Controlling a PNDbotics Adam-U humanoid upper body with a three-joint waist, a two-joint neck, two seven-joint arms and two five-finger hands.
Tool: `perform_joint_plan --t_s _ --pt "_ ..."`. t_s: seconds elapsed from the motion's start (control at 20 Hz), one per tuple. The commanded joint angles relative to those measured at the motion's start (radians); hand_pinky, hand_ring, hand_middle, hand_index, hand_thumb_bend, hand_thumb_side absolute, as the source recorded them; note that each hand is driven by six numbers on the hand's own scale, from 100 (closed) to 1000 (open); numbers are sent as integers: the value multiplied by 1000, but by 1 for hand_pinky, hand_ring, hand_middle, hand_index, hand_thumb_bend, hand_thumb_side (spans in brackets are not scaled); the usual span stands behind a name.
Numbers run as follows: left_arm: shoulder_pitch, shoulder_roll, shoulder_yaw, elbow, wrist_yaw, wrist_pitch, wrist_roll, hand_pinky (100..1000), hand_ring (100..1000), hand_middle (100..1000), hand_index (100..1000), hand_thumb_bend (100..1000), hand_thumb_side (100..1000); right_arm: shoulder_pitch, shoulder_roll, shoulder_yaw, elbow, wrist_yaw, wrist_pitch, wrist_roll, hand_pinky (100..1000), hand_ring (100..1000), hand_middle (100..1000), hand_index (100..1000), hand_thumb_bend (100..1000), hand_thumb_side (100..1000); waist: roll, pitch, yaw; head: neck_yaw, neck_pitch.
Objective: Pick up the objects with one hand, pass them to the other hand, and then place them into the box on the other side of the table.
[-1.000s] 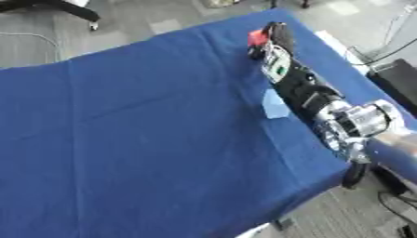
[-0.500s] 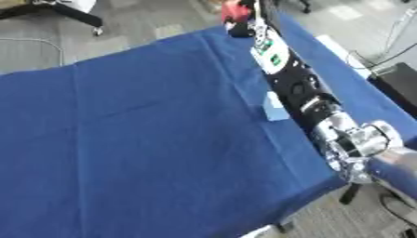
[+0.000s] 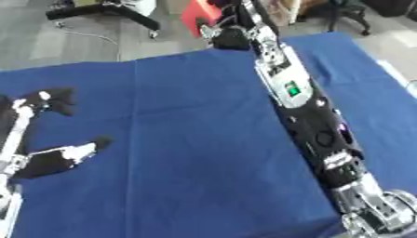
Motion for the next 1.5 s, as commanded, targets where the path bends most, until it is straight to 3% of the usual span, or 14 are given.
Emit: perform_joint_plan --t_s 0.05,0.25,0.7,1.1,1.5 --pt "-40 -14 -32 38 -42 -27 11 790 607 623 807 742 382 -1 45 38 -79 -33 12 48 610 595 459 568 100 100 -13 -34 -3 19 -3" --pt "-81 -35 -58 87 -96 -63 64 811 652 661 835 767 385 28 88 80 -116 -67 24 101 609 594 458 567 100 100 -15 -31 -6 31 -3" --pt "-141 -75 -74 130 -187 -122 298 841 724 738 891 813 346 88 121 149 -149 -120 49 199 606 592 456 565 100 100 -18 -23 -9 27 -3" --pt "-131 -88 -77 155 -204 -106 434 831 710 729 876 774 305 109 122 143 -143 -118 62 204 603 590 455 564 100 100 -18 -19 -13 16 -3" --pt "-114 -92 -79 163 -195 -99 488 818 692 707 858 736 281 125 124 137 -129 -134 91 203 601 588 455 564 100 100 -20 -17 -16 1 -3"
